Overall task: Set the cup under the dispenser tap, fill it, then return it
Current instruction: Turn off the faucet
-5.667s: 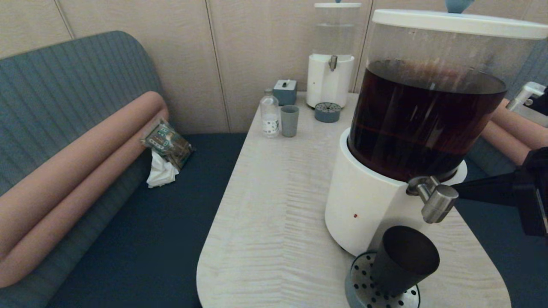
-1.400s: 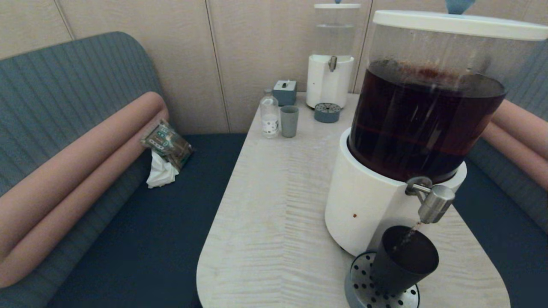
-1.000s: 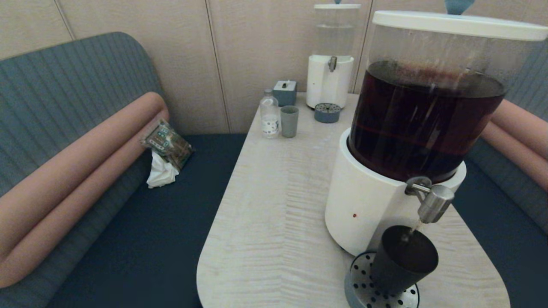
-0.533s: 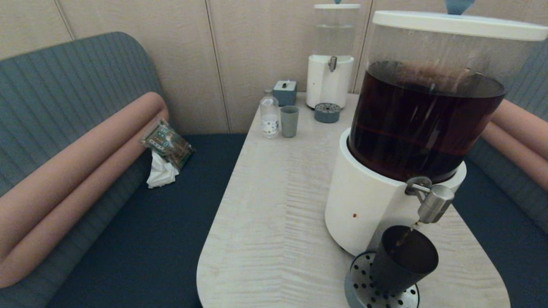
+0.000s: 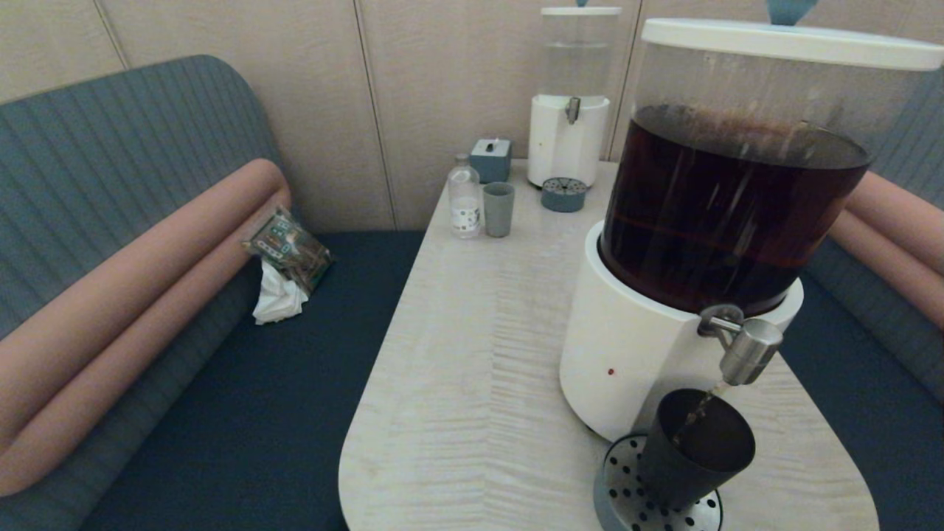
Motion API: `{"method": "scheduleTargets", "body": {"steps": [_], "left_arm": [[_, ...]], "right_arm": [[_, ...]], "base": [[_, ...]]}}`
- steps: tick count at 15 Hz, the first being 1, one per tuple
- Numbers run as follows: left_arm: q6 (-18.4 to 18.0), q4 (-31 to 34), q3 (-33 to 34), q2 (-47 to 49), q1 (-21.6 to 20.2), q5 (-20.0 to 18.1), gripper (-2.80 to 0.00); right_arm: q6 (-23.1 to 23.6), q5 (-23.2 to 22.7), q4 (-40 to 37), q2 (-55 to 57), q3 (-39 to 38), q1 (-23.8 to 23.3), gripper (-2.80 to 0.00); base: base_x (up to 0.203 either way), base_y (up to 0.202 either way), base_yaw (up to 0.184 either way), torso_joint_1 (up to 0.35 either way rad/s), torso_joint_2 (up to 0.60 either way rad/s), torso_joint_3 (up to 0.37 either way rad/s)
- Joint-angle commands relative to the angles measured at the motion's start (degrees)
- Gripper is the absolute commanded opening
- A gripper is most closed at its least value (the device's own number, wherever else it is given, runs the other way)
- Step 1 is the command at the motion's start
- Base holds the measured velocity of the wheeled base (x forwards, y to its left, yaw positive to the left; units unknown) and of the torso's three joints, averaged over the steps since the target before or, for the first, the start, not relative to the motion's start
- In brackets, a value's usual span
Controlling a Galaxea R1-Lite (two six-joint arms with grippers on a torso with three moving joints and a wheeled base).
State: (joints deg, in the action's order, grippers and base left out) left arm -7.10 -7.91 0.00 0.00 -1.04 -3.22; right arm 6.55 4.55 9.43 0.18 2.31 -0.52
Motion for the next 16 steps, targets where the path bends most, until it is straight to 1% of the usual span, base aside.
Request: {"method": "scheduleTargets", "body": {"steps": [1,2,4,6,9,11,12,16], "left_arm": [[-0.02,-0.09,2.29,0.09,-0.02,-0.03,-2.80],[-0.02,-0.09,2.29,0.09,-0.02,-0.03,-2.80],[-0.02,-0.09,2.29,0.09,-0.02,-0.03,-2.80],[-0.02,-0.09,2.29,0.09,-0.02,-0.03,-2.80],[-0.02,-0.09,2.29,0.09,-0.02,-0.03,-2.80],[-0.02,-0.09,2.29,0.09,-0.02,-0.03,-2.80],[-0.02,-0.09,2.29,0.09,-0.02,-0.03,-2.80],[-0.02,-0.09,2.29,0.09,-0.02,-0.03,-2.80]], "right_arm": [[-0.39,-0.12,-1.18,-0.18,-2.77,0.00,-2.80],[-2.07,-0.50,-2.93,-0.18,-2.37,0.00,-2.80],[-2.60,-1.19,-4.42,-0.18,-2.04,0.00,-2.80],[-2.36,-2.35,-6.29,-0.18,-1.67,0.00,-2.80],[-2.25,-2.60,-6.77,-0.18,-1.52,0.00,-2.80],[-2.06,-4.00,-7.67,-0.18,-1.98,0.01,-2.80],[-1.20,-5.24,-8.28,-0.18,-2.66,0.00,-2.80],[-1.54,-4.90,-8.29,-0.18,-2.66,0.00,-2.80]], "base": [[0.000,0.000,0.000,0.000,0.00,0.000],[0.000,0.000,0.000,0.000,0.00,0.000],[0.000,0.000,0.000,0.000,0.00,0.000],[0.000,0.000,0.000,0.000,0.00,0.000],[0.000,0.000,0.000,0.000,0.00,0.000],[0.000,0.000,0.000,0.000,0.00,0.000],[0.000,0.000,0.000,0.000,0.00,0.000],[0.000,0.000,0.000,0.000,0.00,0.000]]}}
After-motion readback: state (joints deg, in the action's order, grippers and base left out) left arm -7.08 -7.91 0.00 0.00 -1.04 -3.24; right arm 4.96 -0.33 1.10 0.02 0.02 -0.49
